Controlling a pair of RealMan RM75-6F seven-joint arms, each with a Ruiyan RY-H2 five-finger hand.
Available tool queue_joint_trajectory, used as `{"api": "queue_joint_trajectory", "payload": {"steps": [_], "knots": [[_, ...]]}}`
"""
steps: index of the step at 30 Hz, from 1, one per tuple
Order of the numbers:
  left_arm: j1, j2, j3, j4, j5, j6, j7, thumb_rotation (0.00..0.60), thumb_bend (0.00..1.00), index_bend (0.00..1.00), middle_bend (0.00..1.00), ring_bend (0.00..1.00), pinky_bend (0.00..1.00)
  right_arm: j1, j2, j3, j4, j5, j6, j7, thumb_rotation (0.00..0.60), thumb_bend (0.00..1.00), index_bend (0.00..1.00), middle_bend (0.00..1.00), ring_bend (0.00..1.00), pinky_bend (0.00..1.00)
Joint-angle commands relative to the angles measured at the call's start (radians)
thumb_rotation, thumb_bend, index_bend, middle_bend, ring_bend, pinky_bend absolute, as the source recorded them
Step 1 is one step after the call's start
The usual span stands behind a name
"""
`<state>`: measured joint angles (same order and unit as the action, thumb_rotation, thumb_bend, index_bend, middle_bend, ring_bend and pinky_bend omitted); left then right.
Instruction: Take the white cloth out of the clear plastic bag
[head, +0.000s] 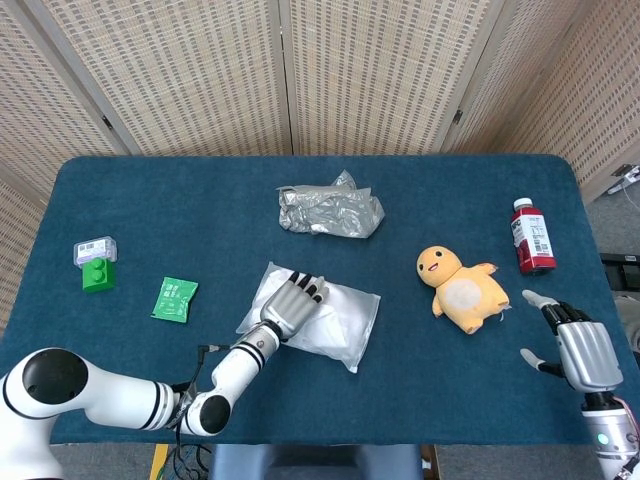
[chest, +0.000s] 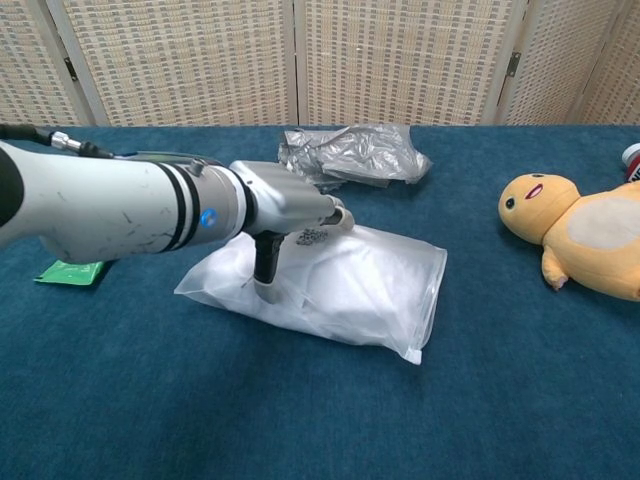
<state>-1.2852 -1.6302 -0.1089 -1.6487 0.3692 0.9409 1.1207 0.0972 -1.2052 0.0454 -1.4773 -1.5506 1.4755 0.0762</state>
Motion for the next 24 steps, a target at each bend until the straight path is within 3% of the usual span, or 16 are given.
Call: {"api": "queue_joint_trajectory", "payload": {"steps": [1,10,16,24], "knots": [[-0.005,-0.007,0.007,0.012,0.000,-0.010,-0.024,0.600,0.00,0.00,0.00,0.00,0.12,0.001,-0.001,0.000,0.000,0.000,-0.002,-0.002,0.600,0.00,0.20,0.31,0.28,0.44],[-0.003,-0.045,0.008,0.060,0.020,-0.023,-0.114,0.600,0.00,0.00,0.00,0.00,0.22,0.008,-0.009,-0.003,-0.001,0.001,-0.014,-0.008,0.600,0.00,0.20,0.31,0.28,0.44],[0.003,-0.075,0.015,0.094,0.050,0.016,-0.139,0.600,0.00,0.00,0.01,0.09,0.32,0.011,-0.013,-0.004,0.001,0.002,-0.019,-0.008,0.600,0.00,0.20,0.32,0.28,0.44],[0.006,-0.110,0.031,0.123,0.070,0.061,-0.124,0.600,0.00,0.01,0.17,0.22,0.43,0.014,-0.018,-0.006,0.007,0.004,-0.027,-0.004,0.600,0.00,0.20,0.33,0.28,0.44]]}}
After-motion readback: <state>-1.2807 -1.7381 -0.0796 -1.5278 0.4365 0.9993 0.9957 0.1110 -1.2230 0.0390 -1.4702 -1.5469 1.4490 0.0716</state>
